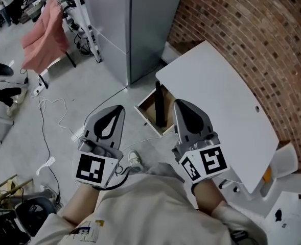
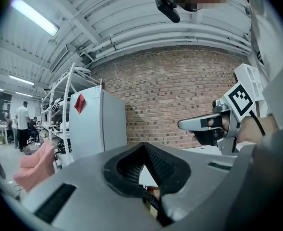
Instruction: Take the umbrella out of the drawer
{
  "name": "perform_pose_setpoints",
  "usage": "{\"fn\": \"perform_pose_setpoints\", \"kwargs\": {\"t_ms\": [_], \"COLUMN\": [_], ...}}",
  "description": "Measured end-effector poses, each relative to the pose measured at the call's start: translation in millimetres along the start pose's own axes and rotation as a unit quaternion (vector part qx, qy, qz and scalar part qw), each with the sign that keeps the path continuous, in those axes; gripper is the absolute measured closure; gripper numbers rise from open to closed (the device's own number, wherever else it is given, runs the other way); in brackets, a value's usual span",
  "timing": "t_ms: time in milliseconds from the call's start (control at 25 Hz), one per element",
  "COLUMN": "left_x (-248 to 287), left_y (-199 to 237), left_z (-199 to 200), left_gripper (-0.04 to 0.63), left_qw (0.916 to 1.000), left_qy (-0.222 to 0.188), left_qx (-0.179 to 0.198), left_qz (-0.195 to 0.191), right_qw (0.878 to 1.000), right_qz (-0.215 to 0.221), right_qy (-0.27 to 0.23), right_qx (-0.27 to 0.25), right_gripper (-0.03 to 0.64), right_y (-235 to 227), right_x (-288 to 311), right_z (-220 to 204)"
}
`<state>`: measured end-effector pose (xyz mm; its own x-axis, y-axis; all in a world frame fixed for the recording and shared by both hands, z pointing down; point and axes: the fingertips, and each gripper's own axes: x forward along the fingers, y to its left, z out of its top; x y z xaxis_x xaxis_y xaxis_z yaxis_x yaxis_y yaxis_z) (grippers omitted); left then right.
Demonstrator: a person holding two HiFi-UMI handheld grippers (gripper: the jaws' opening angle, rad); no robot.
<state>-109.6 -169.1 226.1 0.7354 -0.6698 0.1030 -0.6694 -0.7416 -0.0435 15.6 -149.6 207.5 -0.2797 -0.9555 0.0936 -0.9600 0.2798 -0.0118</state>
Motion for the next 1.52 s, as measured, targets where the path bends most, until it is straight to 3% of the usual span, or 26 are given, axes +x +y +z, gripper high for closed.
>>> {"fn": "perform_pose_setpoints", "kwargs": {"t_ms": [160,320,640,1080,1520], "left_x": [10.7,16.6,50.2,91.3,153.7], "left_y": [7.6,14.1,-1.0,-1.9,4.9], "left_z": [-4.1,-10.8,-19.0,-53.1,-102.2], "left_gripper": [0.588,0.588,0.588,0.588,0.588], "left_qw": [0.9999,0.9997,0.9994,0.9984,0.9976], "left_qy": [-0.001,0.009,0.023,0.048,0.067], "left_qx": [-0.01,-0.012,-0.019,-0.023,-0.019], "left_qz": [-0.005,0.021,0.02,0.019,0.003], "right_qw": [1.0,1.0,0.999,0.997,0.99], "right_qz": [0.0,-0.011,-0.007,-0.004,-0.028], "right_qy": [0.012,0.023,0.043,0.072,0.12], "right_qx": [0.002,0.006,0.027,0.016,0.064], "right_gripper": [0.609,0.609,0.609,0.609,0.607], "right_y": [-3.8,-20.7,-54.8,-84.8,-114.5], "right_x": [8.1,8.9,16.8,46.1,104.0], "right_z": [-6.1,-15.6,-40.4,-76.0,-167.2]}}
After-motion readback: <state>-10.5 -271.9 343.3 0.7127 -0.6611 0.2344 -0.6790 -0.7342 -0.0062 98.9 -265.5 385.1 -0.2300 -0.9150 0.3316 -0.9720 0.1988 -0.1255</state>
